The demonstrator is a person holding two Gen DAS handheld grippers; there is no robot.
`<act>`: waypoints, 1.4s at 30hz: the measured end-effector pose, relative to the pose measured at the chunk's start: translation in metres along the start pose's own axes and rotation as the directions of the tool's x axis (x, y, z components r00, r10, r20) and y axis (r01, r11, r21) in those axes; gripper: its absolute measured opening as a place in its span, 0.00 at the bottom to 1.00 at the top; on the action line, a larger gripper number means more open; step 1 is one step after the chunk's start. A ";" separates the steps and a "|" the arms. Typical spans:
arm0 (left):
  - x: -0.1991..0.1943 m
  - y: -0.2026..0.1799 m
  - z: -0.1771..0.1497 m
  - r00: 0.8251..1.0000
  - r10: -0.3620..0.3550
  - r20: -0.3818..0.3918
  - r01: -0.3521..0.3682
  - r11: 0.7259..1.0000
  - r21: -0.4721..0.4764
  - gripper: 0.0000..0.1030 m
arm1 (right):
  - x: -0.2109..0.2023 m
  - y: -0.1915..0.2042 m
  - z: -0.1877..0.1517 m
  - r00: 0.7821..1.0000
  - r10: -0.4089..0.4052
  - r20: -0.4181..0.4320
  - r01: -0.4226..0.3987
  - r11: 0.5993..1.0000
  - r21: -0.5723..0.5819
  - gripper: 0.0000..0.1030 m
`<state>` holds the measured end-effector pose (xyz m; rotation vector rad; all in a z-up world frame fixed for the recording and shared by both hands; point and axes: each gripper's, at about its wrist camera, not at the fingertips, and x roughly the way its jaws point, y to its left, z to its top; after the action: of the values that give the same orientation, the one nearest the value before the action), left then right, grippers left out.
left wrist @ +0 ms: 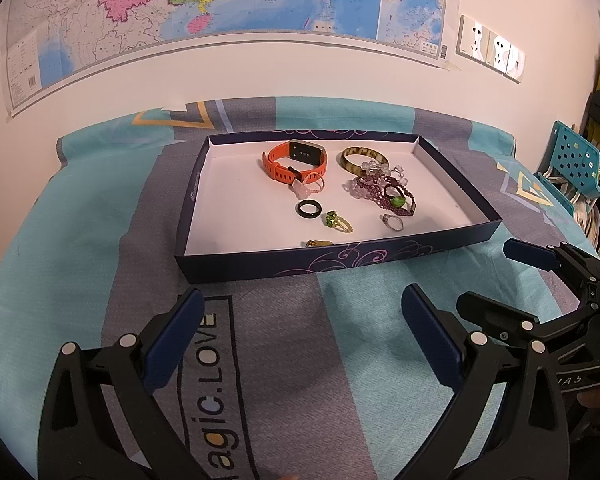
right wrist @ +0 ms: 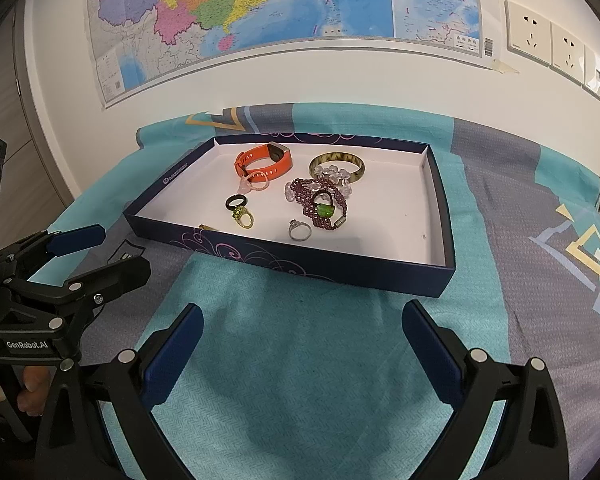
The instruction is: Organize jewelry
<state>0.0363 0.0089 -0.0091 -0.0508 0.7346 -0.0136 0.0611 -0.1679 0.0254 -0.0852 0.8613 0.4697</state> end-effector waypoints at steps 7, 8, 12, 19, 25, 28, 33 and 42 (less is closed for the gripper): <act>0.000 0.000 0.000 1.000 -0.001 -0.001 0.001 1.000 -0.001 0.94 | 0.000 -0.001 0.000 1.000 0.000 0.000 0.000 1.000 0.002 0.93; 0.000 0.000 0.000 1.000 -0.001 -0.001 0.001 1.000 -0.001 0.94 | 0.000 -0.001 0.000 1.000 0.000 0.000 0.000 1.000 0.002 0.93; 0.000 0.000 0.000 1.000 0.001 0.000 -0.001 1.000 0.000 0.94 | 0.000 -0.002 0.000 1.000 0.001 0.001 -0.001 1.000 0.003 0.93; 0.000 0.000 0.000 1.000 0.000 0.000 0.000 1.000 0.000 0.94 | 0.000 -0.002 0.000 1.000 0.000 -0.001 0.000 1.000 0.004 0.93; 0.000 -0.001 0.000 1.000 -0.002 0.001 0.002 1.000 -0.002 0.94 | 0.000 -0.002 0.001 1.000 0.001 -0.001 -0.001 1.000 0.005 0.93; 0.001 -0.001 0.000 1.000 -0.003 0.001 0.003 1.000 -0.001 0.94 | -0.001 -0.002 0.001 1.000 0.000 -0.002 0.000 1.000 0.007 0.93; 0.000 -0.001 0.000 1.000 -0.016 0.019 0.016 1.000 0.005 0.94 | -0.001 -0.003 0.001 1.000 0.004 0.002 -0.004 1.000 0.011 0.93; 0.011 0.006 -0.001 0.998 -0.030 -0.047 0.029 0.999 -0.026 0.94 | -0.002 -0.018 0.000 1.000 -0.008 -0.023 0.008 1.000 -0.015 0.93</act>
<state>0.0437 0.0147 -0.0170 -0.0859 0.7811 -0.0335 0.0675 -0.1846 0.0245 -0.1077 0.8801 0.4686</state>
